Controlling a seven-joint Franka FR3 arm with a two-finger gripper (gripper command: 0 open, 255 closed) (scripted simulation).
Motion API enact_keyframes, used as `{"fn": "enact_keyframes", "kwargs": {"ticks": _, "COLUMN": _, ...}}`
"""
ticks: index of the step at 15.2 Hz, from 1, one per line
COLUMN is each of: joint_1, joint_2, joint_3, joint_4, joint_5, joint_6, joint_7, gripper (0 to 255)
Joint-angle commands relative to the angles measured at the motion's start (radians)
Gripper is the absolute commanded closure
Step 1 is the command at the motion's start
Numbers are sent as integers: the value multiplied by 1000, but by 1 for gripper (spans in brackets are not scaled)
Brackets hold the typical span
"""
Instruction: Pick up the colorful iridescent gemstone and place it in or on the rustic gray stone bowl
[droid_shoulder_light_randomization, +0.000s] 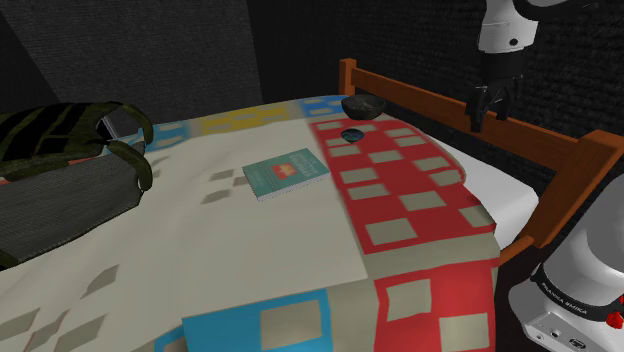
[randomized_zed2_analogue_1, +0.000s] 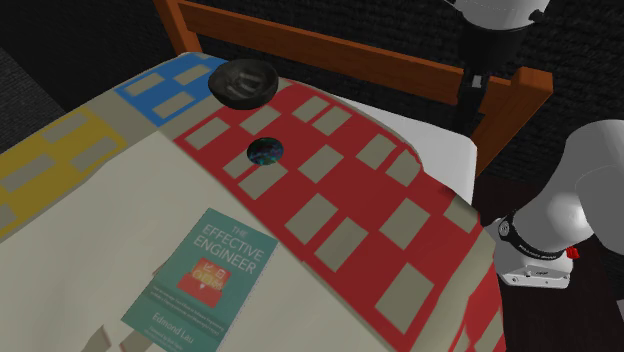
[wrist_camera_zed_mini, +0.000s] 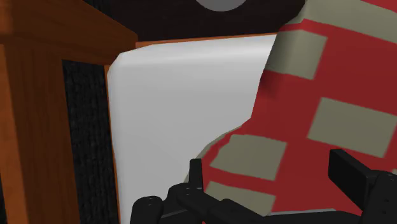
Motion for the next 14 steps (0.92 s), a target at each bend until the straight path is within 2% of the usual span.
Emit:
{"fn": "enact_keyframes", "kwargs": {"ticks": 1, "joint_1": 0, "joint_2": 0, "joint_3": 0, "joint_4": 0, "joint_5": 0, "joint_6": 0, "joint_7": 0, "gripper": 0}}
{"fn": "enact_keyframes", "kwargs": {"ticks": 7, "joint_1": 43, "joint_2": 170, "joint_3": -31, "joint_4": 25, "joint_5": -30, "joint_6": 216, "joint_7": -111, "gripper": 0}}
{"fn": "enact_keyframes", "kwargs": {"ticks": 14, "joint_1": 91, "joint_2": 385, "joint_3": -53, "joint_4": 107, "joint_5": -39, "joint_6": 434, "joint_7": -238, "gripper": 0}}
